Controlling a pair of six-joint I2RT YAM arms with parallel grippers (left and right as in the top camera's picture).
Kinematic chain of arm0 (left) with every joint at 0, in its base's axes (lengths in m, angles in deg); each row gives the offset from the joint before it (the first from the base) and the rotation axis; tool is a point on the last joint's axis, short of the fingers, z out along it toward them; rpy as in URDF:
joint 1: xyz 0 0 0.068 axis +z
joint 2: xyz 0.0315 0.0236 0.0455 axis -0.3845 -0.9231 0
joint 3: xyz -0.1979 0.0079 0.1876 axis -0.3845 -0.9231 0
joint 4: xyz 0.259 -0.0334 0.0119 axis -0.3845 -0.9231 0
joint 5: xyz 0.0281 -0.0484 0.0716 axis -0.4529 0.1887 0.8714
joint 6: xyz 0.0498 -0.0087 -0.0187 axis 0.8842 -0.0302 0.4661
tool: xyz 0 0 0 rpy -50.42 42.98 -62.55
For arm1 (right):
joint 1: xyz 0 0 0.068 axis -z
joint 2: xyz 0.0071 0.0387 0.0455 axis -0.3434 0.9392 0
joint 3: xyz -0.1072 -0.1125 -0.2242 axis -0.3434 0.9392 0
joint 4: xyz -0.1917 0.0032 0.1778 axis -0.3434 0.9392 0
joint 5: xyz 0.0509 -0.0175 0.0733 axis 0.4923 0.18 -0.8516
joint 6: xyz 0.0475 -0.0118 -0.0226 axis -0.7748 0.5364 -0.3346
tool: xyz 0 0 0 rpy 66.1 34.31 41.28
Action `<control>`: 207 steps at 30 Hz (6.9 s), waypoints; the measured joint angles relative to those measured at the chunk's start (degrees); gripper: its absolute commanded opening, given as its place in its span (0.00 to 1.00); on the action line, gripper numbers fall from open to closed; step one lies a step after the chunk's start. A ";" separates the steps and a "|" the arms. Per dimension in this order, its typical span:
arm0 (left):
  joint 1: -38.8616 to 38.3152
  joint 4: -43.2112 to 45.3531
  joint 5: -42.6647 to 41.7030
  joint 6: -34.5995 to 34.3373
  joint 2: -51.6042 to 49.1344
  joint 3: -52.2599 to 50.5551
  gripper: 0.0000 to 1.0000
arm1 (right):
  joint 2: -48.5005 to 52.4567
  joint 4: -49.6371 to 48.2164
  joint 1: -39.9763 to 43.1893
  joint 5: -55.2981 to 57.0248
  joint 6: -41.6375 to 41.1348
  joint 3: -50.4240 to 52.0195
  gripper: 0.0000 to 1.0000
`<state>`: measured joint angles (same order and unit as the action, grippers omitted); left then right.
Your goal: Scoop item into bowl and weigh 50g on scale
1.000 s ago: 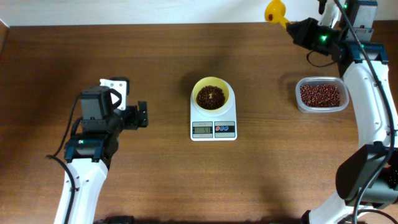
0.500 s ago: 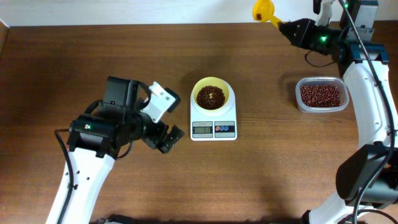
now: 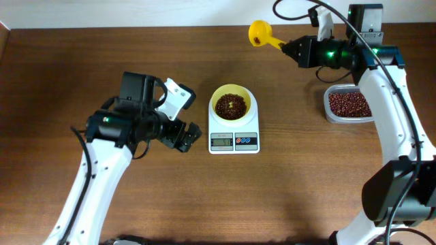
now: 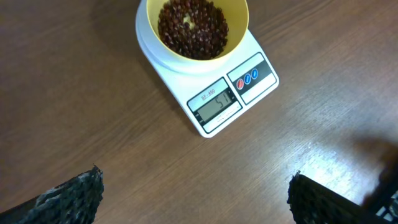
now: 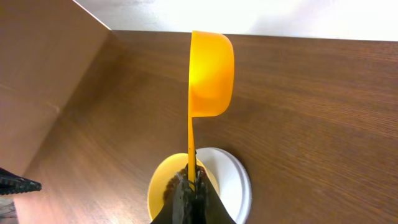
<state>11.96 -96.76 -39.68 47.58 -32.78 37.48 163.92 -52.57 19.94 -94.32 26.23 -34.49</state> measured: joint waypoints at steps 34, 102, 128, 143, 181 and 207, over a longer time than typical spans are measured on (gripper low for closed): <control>0.35 0.44 4.20 0.02 -0.92 0.00 0.99 | 0.59 26.64 -15.47 20.83 21.16 -2.97 0.04; 0.35 0.44 4.22 0.02 -0.92 0.00 0.99 | 4.70 28.37 -15.65 22.86 22.62 -1.68 0.04; 0.35 0.46 4.22 0.02 -0.92 0.00 0.99 | 1.20 33.51 -13.05 15.52 20.96 -3.93 0.04; 0.35 0.42 4.22 0.02 -0.92 0.00 0.99 | -0.46 34.14 16.13 -3.65 12.46 -5.86 0.04; 0.35 0.44 4.22 0.02 -0.92 0.00 0.99 | -3.32 37.22 9.22 54.16 8.92 -5.09 0.04; 0.35 0.44 4.22 0.02 -0.92 0.00 0.99 | -3.17 32.37 21.75 23.08 1.42 0.50 0.99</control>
<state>12.31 -96.32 -35.46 47.60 -33.70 37.48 160.76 -20.20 41.69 -71.24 27.65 -33.98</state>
